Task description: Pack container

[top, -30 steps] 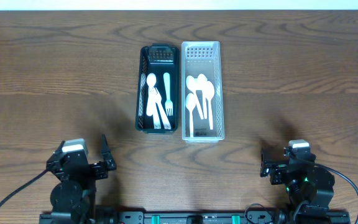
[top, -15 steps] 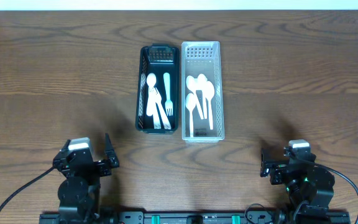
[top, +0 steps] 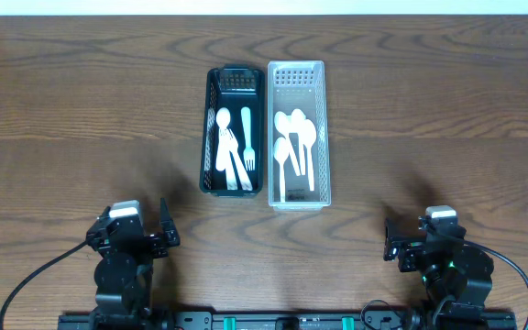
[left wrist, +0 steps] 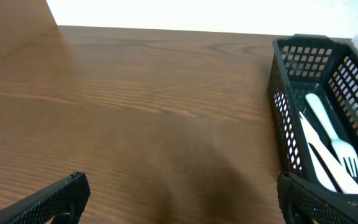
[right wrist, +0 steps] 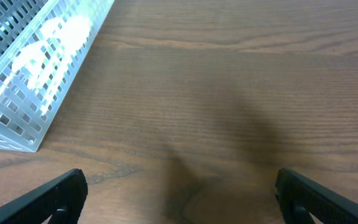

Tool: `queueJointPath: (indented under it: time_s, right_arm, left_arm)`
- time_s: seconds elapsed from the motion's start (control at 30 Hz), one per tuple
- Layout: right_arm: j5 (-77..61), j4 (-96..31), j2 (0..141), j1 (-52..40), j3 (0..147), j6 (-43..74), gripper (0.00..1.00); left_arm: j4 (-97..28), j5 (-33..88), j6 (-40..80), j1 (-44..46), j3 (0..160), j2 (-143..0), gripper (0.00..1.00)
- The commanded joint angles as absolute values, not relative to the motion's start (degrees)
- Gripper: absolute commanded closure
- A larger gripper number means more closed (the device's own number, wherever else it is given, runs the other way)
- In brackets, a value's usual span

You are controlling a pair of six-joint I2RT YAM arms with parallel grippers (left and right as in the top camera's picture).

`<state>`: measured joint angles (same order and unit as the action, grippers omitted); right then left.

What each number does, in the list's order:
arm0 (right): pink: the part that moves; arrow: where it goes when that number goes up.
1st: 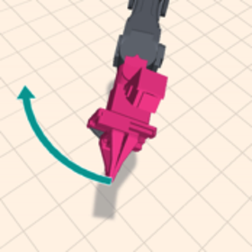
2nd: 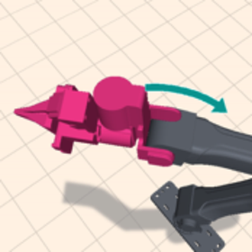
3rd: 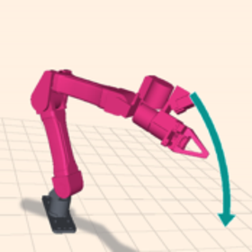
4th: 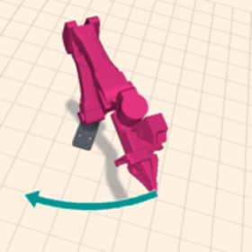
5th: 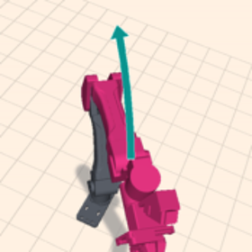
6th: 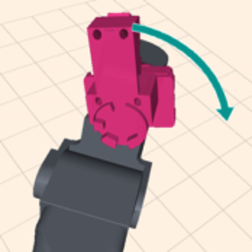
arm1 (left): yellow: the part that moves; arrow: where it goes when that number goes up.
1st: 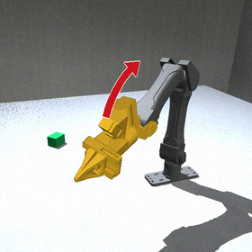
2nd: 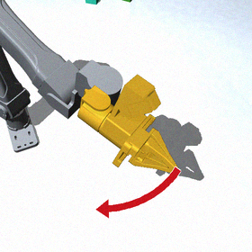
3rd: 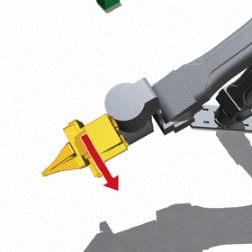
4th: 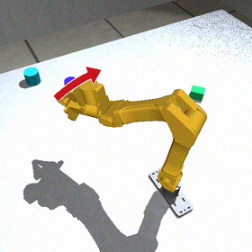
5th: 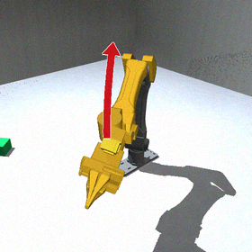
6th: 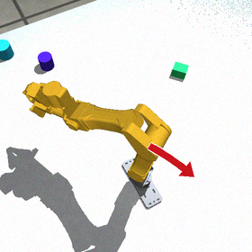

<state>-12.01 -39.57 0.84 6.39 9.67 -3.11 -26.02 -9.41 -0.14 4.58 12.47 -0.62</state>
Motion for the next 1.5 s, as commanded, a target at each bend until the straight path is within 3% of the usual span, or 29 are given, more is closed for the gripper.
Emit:
queueJointPath:
  time_s: [0.0,1.47]
  right_arm:
    - [-12.45,-39.48,0.32,5.61,9.41,-2.17,0.01]
    - [-12.45,-39.48,0.32,5.61,9.41,-2.17,0.01]
  left_arm:
    - [-24.29,-9.47,0.12,4.29,10.68,-0.14,0.02]
    - [-20.91,-9.47,0.10,4.29,6.44,-0.21,0.02]
